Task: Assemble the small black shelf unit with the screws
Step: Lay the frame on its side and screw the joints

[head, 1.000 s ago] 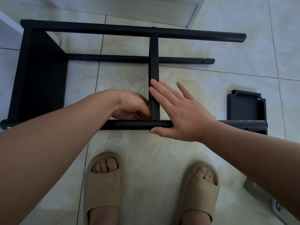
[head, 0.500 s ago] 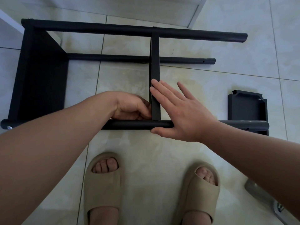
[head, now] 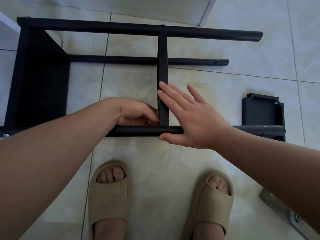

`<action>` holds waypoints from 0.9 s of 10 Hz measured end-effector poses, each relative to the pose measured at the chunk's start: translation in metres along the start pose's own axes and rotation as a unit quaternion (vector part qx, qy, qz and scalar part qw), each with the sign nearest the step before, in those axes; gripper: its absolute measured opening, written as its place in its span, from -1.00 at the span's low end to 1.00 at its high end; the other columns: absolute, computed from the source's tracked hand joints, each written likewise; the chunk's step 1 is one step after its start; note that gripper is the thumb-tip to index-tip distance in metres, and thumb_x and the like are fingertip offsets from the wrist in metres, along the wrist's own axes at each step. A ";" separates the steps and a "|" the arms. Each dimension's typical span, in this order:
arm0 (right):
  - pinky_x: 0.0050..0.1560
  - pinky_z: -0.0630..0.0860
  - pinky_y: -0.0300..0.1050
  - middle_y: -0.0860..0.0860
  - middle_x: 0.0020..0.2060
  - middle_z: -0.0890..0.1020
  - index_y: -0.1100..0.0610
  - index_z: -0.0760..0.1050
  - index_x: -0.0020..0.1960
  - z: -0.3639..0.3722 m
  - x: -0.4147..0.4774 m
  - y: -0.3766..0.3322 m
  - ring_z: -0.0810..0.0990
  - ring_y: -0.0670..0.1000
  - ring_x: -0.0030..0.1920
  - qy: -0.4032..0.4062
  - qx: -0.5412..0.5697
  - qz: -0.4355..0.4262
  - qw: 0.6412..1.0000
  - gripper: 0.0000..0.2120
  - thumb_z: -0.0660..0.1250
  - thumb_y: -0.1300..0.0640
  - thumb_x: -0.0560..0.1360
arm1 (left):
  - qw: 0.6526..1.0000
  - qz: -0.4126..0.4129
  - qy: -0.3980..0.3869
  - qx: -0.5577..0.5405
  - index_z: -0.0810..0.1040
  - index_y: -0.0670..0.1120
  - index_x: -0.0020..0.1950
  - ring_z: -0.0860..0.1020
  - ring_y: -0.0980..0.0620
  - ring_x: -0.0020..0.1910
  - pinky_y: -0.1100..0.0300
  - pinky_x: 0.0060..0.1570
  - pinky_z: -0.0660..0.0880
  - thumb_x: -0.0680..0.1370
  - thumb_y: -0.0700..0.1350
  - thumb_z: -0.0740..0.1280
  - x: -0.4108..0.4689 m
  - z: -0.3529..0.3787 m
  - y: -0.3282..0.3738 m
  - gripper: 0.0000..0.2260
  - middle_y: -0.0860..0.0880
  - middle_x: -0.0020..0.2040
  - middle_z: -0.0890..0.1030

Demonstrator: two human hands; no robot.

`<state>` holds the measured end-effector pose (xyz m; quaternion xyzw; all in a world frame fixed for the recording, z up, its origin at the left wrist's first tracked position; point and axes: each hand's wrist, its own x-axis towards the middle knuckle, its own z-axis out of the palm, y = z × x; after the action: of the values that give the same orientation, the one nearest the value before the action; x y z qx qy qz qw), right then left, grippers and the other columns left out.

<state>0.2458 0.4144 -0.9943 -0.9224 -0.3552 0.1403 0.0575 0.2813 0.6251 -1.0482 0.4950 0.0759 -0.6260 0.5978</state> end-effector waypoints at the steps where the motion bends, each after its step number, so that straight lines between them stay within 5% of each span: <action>1: 0.61 -0.07 0.18 -0.01 0.66 -0.10 0.13 -0.06 0.67 -0.001 0.000 0.000 -0.13 -0.02 0.64 -0.005 -0.001 0.001 1.000 -0.02 0.00 -0.49 0.48 | 1.000 0.004 0.004 0.002 0.62 -0.19 0.02 0.68 -0.04 -0.12 0.14 -0.01 0.59 0.34 -0.27 0.36 0.001 0.000 0.000 -0.74 -0.16 -0.07 0.67; 3: 0.62 -0.08 0.17 -0.01 0.66 -0.09 0.13 -0.06 0.67 0.000 0.000 0.000 -0.13 -0.02 0.64 -0.003 -0.001 -0.001 1.000 -0.01 -0.01 -0.49 0.48 | 0.999 0.013 0.025 0.031 0.50 -0.36 0.28 0.63 -0.14 0.06 0.06 0.15 0.56 0.51 -0.39 0.26 0.003 0.000 0.001 -0.66 -0.28 0.13 0.62; 5: 0.61 -0.06 0.18 0.00 0.66 -0.08 0.14 -0.04 0.66 0.001 0.000 0.000 -0.12 -0.02 0.64 0.001 0.000 -0.001 1.000 -0.02 0.00 -0.49 0.48 | 0.999 0.029 0.010 0.007 0.60 -0.23 0.01 0.70 -0.04 -0.18 0.17 -0.18 0.63 0.32 -0.32 0.34 -0.001 0.006 0.003 -0.72 -0.16 -0.13 0.70; 8: 0.61 -0.05 0.18 0.00 0.66 -0.08 0.15 -0.04 0.66 0.001 0.001 0.000 -0.12 -0.01 0.64 -0.001 -0.005 0.001 1.000 -0.01 -0.01 -0.49 0.48 | 0.999 0.035 0.013 0.007 0.58 -0.22 0.02 0.68 -0.04 -0.20 0.18 -0.15 0.62 0.36 -0.38 0.32 0.002 0.005 0.002 -0.74 -0.18 -0.11 0.66; 9: 0.61 -0.05 0.18 0.00 0.66 -0.08 0.14 -0.04 0.66 0.001 0.001 0.001 -0.12 -0.02 0.64 0.001 -0.005 0.000 1.000 -0.02 0.01 -0.49 0.49 | 1.000 0.022 -0.005 0.019 0.71 -0.10 -0.17 0.67 0.01 -0.23 0.20 -0.19 0.60 0.36 -0.29 0.36 0.001 0.005 0.002 -0.83 -0.11 -0.21 0.68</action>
<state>0.2463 0.4144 -0.9958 -0.9228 -0.3560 0.1378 0.0529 0.2805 0.6202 -1.0458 0.5049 0.0501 -0.6161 0.6025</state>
